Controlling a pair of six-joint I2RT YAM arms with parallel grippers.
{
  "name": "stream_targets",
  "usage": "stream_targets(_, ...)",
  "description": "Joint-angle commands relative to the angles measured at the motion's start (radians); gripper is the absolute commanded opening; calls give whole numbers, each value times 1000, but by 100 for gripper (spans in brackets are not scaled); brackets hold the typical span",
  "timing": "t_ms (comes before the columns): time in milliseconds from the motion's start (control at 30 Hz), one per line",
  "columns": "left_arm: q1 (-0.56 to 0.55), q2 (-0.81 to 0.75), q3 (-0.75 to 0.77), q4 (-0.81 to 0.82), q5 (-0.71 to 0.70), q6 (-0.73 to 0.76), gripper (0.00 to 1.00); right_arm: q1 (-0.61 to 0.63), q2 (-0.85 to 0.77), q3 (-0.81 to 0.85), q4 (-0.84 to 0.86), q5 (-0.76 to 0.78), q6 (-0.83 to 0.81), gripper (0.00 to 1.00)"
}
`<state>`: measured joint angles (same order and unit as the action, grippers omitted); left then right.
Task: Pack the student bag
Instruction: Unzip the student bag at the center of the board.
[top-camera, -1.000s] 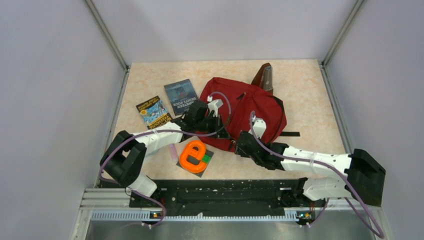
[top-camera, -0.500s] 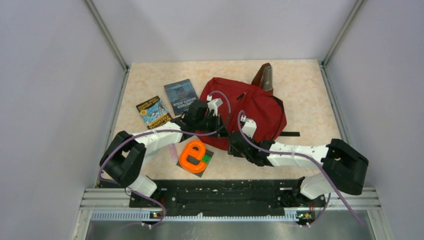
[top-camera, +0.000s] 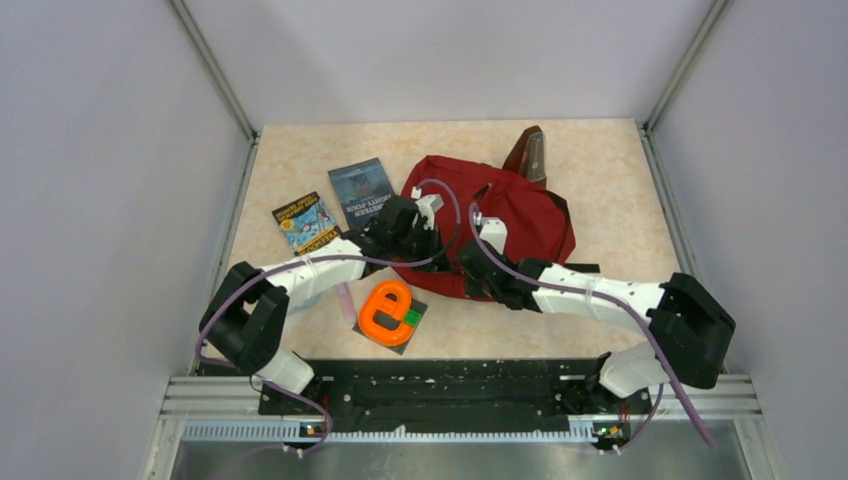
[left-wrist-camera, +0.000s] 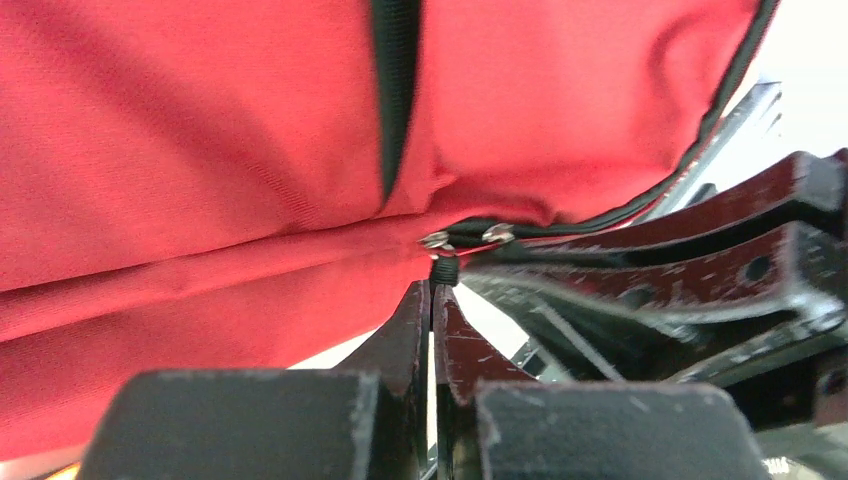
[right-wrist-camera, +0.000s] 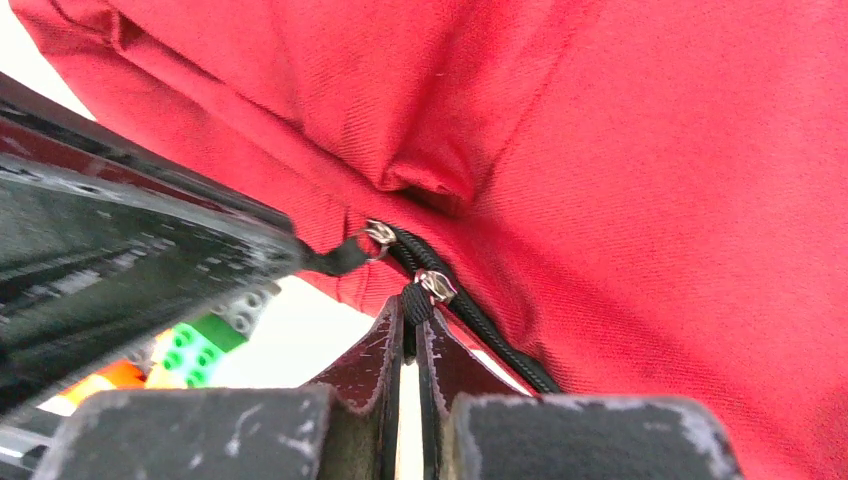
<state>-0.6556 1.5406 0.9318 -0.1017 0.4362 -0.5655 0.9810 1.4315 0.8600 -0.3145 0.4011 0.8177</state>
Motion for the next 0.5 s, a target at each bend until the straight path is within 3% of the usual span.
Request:
stream_targets(0,2,-23,48,-126,-114,70,0,-42,-74,42,-155,12,-123,0)
stream_targets(267,3,-70,-2,-181,-209,95,0,-53,-123,46,-315,82,-206,0)
stream_targets(467,3,-73,18,-231,-284,113,0,-63,-180,-4,-355,106,-164,0)
